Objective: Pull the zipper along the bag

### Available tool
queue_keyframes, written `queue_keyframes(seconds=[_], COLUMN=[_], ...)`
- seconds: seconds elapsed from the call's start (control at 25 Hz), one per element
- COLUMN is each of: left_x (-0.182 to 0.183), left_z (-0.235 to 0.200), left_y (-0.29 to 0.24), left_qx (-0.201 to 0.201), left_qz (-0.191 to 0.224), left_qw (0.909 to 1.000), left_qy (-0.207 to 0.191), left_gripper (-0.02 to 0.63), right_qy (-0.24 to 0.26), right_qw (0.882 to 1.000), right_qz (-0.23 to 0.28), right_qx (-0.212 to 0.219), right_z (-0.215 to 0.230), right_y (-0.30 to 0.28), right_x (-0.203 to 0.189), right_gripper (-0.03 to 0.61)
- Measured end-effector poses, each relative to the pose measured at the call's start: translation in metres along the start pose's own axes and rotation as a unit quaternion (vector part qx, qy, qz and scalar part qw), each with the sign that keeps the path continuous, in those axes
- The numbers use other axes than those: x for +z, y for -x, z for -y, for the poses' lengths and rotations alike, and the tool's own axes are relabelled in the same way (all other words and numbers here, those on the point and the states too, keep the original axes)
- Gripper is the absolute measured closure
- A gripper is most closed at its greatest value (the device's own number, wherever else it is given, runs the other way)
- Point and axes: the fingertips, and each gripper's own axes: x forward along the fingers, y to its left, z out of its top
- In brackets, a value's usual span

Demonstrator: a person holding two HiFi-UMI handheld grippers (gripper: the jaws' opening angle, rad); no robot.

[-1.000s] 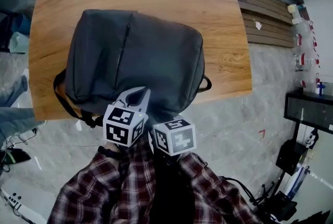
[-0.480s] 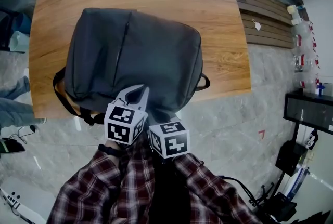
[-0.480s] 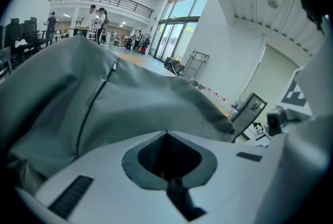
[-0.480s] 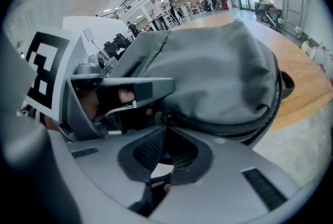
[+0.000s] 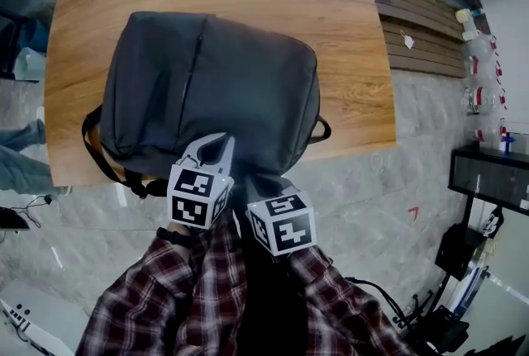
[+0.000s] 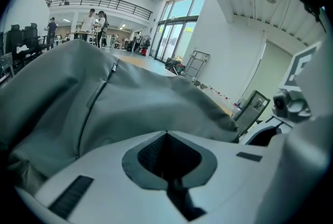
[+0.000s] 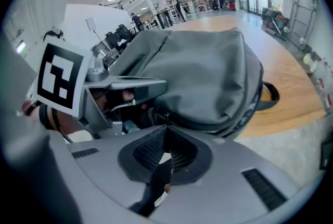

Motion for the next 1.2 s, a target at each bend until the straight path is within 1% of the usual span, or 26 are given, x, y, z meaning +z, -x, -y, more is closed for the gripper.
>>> queue_keyframes(seconds=[0.4, 0.8, 0.96, 1.08, 1.2], left_x=[0.001, 0.007, 0.005, 0.005, 0.005], left_z=[0.000, 0.003, 0.004, 0.006, 0.005], left_y=[0.000, -0.003, -0.005, -0.006, -0.009], left_qx=[-0.002, -0.012, -0.018, -0.022, -0.024], left_qz=[-0.001, -0.003, -0.007, -0.009, -0.009], left_qw=[1.0000, 0.9999, 0.9998, 0.9997, 0.9993], left_qy=[0.003, 0.011, 0.010, 0.008, 0.026], left_gripper=[0.606, 0.606, 0.606, 0.606, 0.606], right_qy=[0.038, 0.083, 0.125, 0.164, 0.164], right_qw=[0.998, 0.993, 0.988, 0.982, 0.982], right_qz=[0.001, -0.001, -0.001, 0.005, 0.015], right_qx=[-0.050, -0.080, -0.091, -0.098, -0.093], right_z=[0.044, 0.084, 0.101, 0.113, 0.120], right_y=[0.036, 0.059, 0.048, 0.039, 0.037], right_x=[-0.009, -0.005, 0.003, 0.020, 0.036], right_gripper=[0.568, 0.566, 0.566, 0.566, 0.565])
